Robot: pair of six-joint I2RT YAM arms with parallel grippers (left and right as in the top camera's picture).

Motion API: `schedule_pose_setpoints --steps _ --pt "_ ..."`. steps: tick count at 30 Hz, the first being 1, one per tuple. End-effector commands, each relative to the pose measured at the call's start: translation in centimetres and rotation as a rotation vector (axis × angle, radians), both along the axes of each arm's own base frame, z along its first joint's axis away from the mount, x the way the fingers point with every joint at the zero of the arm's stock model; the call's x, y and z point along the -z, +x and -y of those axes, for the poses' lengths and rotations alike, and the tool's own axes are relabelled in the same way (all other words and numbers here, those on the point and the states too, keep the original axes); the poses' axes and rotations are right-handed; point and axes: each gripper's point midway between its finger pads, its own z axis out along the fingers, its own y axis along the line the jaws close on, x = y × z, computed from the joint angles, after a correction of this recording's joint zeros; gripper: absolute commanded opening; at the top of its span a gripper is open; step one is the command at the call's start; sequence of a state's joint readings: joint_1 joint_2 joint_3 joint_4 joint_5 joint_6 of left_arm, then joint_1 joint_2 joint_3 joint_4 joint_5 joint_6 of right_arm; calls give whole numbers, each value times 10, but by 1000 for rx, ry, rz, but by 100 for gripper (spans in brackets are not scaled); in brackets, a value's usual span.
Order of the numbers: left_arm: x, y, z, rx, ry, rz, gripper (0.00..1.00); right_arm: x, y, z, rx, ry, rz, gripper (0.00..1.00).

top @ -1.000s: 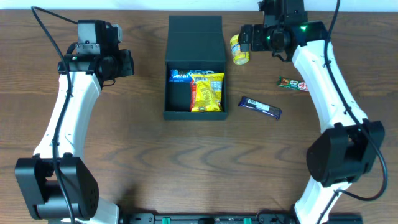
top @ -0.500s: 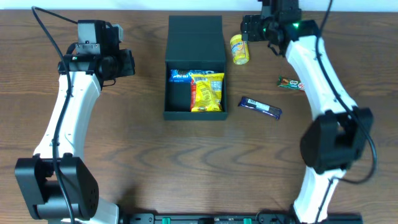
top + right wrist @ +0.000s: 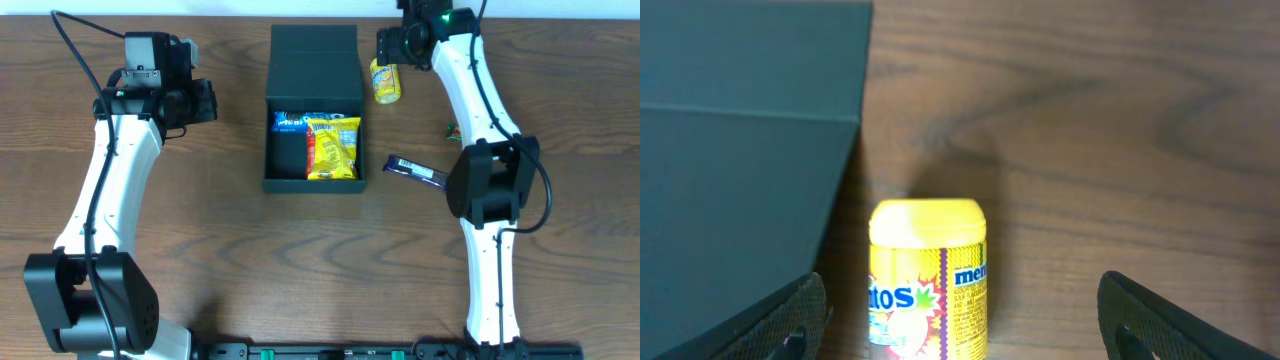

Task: Pack container
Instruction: 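Grasp the yellow Mentos canister with the right gripper and lift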

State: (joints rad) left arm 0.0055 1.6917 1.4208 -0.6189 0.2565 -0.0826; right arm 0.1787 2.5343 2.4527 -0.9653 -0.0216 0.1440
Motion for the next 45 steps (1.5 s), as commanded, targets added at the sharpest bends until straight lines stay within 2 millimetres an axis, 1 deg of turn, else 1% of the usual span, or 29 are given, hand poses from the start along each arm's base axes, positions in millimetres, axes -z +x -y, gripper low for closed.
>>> schedule_pose_setpoints --steps 1,2,7,11,19,23,27,31,36,37,40,43,45 --pt "0 0 1 -6 -12 -5 6 15 0 -5 -18 -24 -18 87" --pt "1 0 1 -5 -13 -5 6 22 -1 -7 -22 -26 -30 87" --pt "1 -1 1 -6 -12 -9 5 41 -6 -19 -43 -33 -66 88" --pt "1 -1 1 -6 -12 -9 6 60 -11 -23 -52 -41 -104 87" --pt "1 -1 1 -6 -12 -9 6 78 -14 -21 -48 -51 -137 85" --pt "1 -1 1 -6 -12 -8 6 88 -18 -20 -49 -55 -161 82" --pt "1 -1 1 -6 -12 -8 6 88 -17 -20 -49 -55 -158 75" --pt "1 -1 1 -6 -12 -9 6 88 -19 -20 -45 -54 -164 60" --pt "1 -1 1 -6 -12 -8 6 86 -21 -19 -45 -56 -173 49" --pt "1 -1 1 -6 -12 -9 6 86 -22 -19 -45 -56 -175 49" --pt "1 -1 1 -6 -12 -9 6 81 -22 -19 -45 -56 -176 41" --pt "1 -1 1 -6 -12 -8 6 68 -19 -20 -45 -53 -158 45" --pt "1 -1 1 -6 -12 -8 5 56 -14 -21 -44 -48 -133 44"
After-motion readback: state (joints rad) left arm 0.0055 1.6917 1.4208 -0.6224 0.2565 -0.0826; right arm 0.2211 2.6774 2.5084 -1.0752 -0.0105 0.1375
